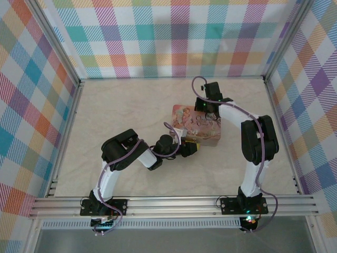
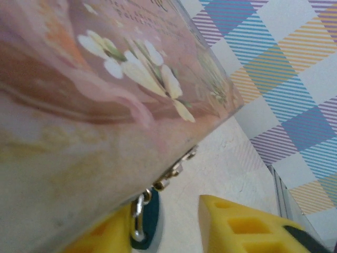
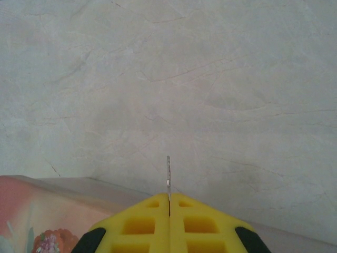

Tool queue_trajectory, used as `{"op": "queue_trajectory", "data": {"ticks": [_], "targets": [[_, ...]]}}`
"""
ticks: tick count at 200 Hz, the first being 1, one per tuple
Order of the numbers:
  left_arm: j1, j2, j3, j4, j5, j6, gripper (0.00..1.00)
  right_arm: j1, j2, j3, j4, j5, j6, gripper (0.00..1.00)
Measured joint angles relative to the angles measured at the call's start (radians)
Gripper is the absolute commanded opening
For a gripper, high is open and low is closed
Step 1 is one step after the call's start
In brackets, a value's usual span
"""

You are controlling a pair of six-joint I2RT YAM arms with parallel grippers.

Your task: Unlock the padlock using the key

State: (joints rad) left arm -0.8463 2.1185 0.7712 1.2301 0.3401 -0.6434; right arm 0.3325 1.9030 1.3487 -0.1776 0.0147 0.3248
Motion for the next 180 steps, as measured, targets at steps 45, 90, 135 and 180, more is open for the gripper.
{"op": "queue_trajectory", "data": {"ticks": [45,90,135,180], "targets": [[0.012,-0.001,0.008,-0.027,0.015,0.011,0.14,0.004,-0.040,-0.016,-0.032,-0.005,0.000,0.00],[0.032,-0.005,0.019,-0.055,0.025,0.012,0.14,0.010,-0.121,-0.064,-0.105,0.005,-0.002,0.00],[0.044,-0.036,0.013,-0.114,0.038,0.007,0.16,-0.016,-0.305,-0.150,-0.170,0.096,0.011,0.00],[0.056,-0.071,-0.023,-0.130,0.053,0.006,0.16,-0.063,-0.453,-0.283,-0.223,0.211,0.035,0.00]]}}
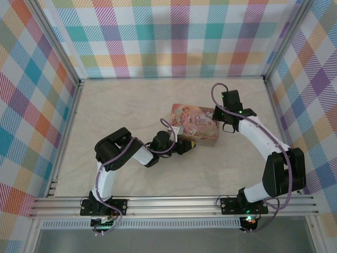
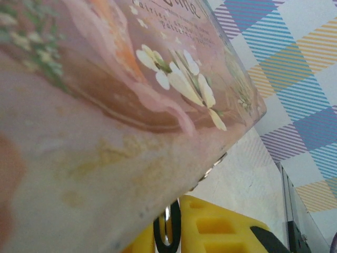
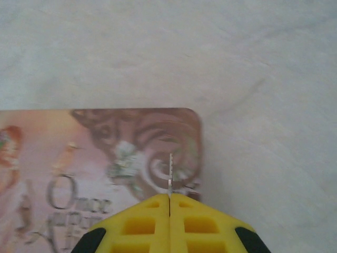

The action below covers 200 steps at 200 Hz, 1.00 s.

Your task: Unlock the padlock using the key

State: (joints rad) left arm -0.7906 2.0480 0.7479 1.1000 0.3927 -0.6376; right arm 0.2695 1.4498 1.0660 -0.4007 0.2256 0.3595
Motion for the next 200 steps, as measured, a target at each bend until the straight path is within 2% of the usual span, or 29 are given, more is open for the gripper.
{"op": "queue_trajectory", "data": {"ticks": [54,97,122,200], "targets": [[0.008,-0.030,-0.024,-0.028,0.016,-0.002,0.19,-0.002,0.027,-0.075,-0.027,0.037,0.028,0.00],[0.009,-0.032,-0.025,-0.024,0.023,-0.008,0.37,-0.002,0.046,-0.116,0.027,-0.001,0.075,0.00],[0.009,-0.018,-0.025,0.012,0.038,-0.028,0.43,-0.001,0.042,-0.138,0.079,-0.014,0.101,0.00],[-0.013,0.058,0.015,0.131,0.089,-0.062,0.47,0.012,0.040,-0.158,0.134,0.002,0.135,0.00]]}}
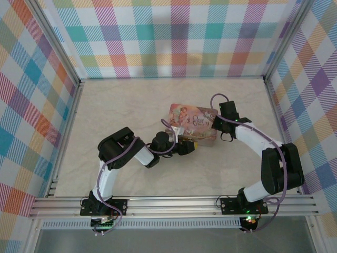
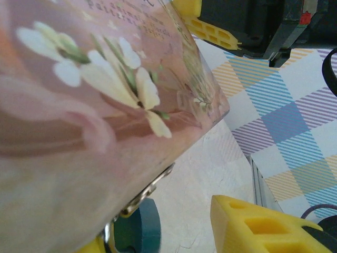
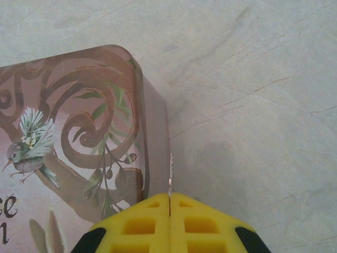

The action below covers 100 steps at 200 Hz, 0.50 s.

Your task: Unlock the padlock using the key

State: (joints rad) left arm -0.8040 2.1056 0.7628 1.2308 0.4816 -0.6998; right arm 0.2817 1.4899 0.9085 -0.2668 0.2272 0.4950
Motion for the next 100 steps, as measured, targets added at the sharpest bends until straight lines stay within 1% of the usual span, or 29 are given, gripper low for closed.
{"op": "queue_trajectory", "data": {"ticks": [36,67,100], "targets": [[-0.006,0.013,-0.003,0.035,-0.019,-0.005,0.46,0.002,0.001,-0.010,0.022,0.000,0.011,0.00],[-0.002,0.013,-0.023,0.060,-0.045,-0.003,0.41,0.010,0.000,-0.017,0.040,-0.001,0.015,0.00],[0.005,0.010,-0.047,0.087,-0.056,-0.003,0.41,0.016,-0.002,-0.024,0.050,-0.008,0.018,0.00]]}}
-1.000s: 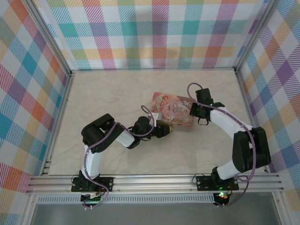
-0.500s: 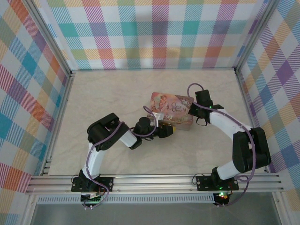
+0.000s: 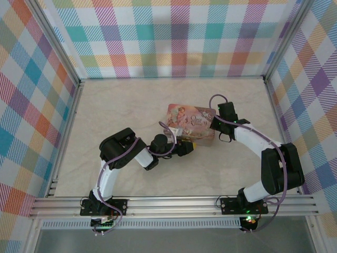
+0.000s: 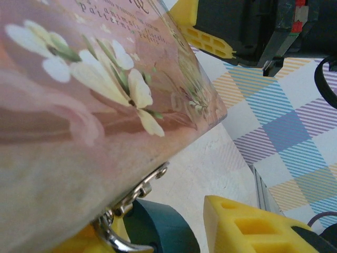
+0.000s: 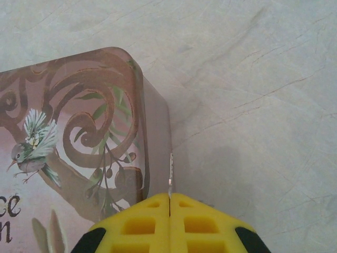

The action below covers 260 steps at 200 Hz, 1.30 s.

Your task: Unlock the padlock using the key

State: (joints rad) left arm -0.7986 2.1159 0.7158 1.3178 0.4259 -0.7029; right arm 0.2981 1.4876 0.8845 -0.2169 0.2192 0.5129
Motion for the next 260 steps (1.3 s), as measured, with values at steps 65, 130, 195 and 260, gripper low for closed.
{"op": "queue_trajectory", "data": {"ticks": [65,130,195,260], "targets": [[0.021,-0.024,-0.047,0.019,-0.008,-0.001,0.43,0.006,-0.003,-0.011,0.021,-0.025,0.004,0.00],[0.034,-0.025,-0.052,0.010,-0.003,0.018,0.28,0.009,-0.010,-0.021,0.037,-0.029,0.004,0.00],[0.062,-0.051,-0.053,-0.059,0.028,0.041,0.23,0.010,-0.011,-0.023,0.039,-0.042,0.004,0.00],[0.090,-0.101,-0.053,-0.183,0.039,0.076,0.17,0.011,0.031,0.017,0.037,-0.079,0.003,0.00]]}}
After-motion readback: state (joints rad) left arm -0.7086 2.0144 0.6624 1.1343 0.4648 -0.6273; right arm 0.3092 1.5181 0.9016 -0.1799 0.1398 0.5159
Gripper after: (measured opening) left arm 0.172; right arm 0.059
